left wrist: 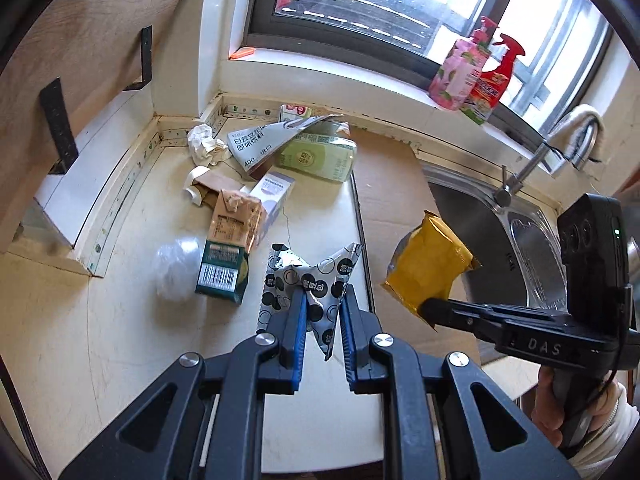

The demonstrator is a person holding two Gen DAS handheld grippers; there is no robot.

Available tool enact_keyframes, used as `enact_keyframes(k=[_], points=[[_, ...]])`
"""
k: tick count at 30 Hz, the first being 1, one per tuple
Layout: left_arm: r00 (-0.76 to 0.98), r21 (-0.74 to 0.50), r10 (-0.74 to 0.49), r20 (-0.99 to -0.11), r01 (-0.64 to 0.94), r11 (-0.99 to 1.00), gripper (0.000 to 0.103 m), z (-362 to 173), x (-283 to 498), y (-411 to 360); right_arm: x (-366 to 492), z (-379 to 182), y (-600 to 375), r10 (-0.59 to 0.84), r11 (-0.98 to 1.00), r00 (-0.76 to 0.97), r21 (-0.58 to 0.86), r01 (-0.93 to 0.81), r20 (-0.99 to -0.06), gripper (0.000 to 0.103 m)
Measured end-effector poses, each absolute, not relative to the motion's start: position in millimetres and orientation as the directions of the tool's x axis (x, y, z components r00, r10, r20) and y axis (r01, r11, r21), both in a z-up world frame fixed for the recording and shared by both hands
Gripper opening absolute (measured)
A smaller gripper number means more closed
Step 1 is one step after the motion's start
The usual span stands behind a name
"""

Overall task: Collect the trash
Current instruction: 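Carry the polka-dot wrapper and yellow bag down over the trash bin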

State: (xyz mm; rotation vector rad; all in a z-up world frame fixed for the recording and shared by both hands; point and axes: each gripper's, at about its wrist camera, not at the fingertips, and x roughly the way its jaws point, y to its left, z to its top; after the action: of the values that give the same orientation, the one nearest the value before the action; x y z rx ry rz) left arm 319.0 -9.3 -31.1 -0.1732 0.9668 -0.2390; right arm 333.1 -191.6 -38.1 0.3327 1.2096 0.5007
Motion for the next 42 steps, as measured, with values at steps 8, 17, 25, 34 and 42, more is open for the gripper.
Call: enact_keyframes(k=[8,17,25,34,42], points=[[0.534,-0.256,-0.329,-0.779,0.208,0.944,0.013,-34,247,5,243,-35,-186,0.489,0.871,0.33,0.473,-0.132,-0.808,0.005],[0.49,-0.259,-0.377,-0.786,0.292,0.921,0.013,-52,166,10,138,-50,-165,0.435,0.893,0.353,0.446,-0.055,-0.828,0.005],[0.405,-0.302,-0.419,-0.812,0.323,0.897,0.013,-74,118,0,79,-73,-157,0.399,0.91,0.276,0.414,-0.006,-0.874,0.005],[0.331,-0.333,-0.428,-0.841,0.308,0.891,0.013,-111,97,-20,52,-106,-165,0.377,0.92,0.189,0.389,0.034,-0.907,0.005],[0.251,-0.355,-0.411,-0.877,0.24,0.904,0.013,-185,83,-28,42,-179,-181,0.379,0.921,0.057,0.383,0.073,-0.924,0.005]])
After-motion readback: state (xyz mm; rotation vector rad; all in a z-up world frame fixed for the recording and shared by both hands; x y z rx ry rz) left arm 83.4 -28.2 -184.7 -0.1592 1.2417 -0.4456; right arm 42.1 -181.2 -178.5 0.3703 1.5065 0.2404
